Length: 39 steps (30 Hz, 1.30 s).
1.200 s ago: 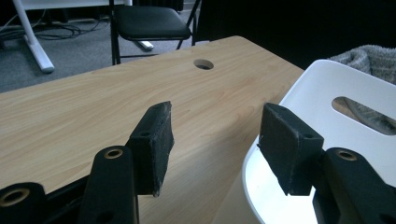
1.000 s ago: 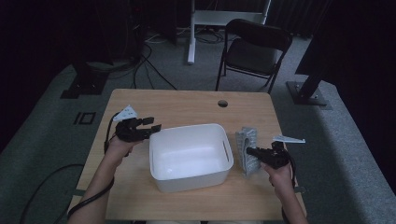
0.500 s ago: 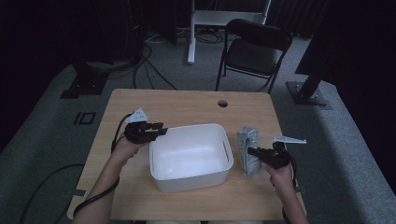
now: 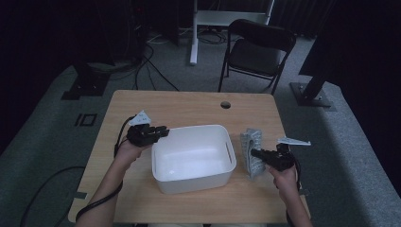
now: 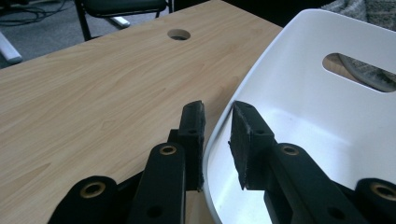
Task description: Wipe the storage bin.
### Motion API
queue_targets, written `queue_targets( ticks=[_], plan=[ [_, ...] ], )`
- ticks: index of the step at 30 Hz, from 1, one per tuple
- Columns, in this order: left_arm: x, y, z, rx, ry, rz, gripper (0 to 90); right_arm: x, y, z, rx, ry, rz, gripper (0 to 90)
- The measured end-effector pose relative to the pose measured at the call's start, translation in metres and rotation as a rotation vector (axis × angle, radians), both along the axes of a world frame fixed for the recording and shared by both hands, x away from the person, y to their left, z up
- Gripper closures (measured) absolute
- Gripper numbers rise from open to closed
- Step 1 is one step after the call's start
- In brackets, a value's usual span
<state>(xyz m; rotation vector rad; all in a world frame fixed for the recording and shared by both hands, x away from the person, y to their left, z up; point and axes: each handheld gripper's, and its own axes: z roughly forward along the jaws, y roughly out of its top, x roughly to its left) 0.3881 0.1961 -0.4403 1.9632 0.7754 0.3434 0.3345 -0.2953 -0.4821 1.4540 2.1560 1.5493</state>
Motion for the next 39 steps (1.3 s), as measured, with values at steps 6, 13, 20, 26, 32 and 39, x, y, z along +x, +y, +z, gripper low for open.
queue_targets(
  ticks=[6, 13, 20, 26, 32, 39],
  plan=[
    [-0.005, 0.004, -0.002, -0.027, 0.014, 0.023, 80.6, 0.0, 0.0, 0.0, 0.001, 0.0, -0.002, 77.8],
    [-0.015, 0.005, -0.002, -0.036, 0.027, 0.086, 85.1, 0.0, 0.0, 0.0, 0.002, -0.001, -0.003, 77.8],
    [-0.016, 0.005, -0.003, -0.071, 0.005, 0.094, 73.8, 0.0, 0.0, 0.001, 0.004, -0.003, -0.006, 77.8],
    [-0.005, 0.0, 0.001, -0.05, 0.014, 0.063, 66.4, -0.001, -0.002, 0.002, 0.006, -0.005, -0.009, 77.8],
    [0.004, -0.004, 0.0, -0.046, 0.043, 0.057, 69.7, -0.001, -0.002, 0.001, 0.007, -0.001, -0.009, 77.8],
    [-0.001, -0.008, 0.001, -0.021, 0.039, 0.053, 83.8, -0.001, -0.001, 0.001, 0.009, -0.001, -0.008, 77.8]
  ],
)
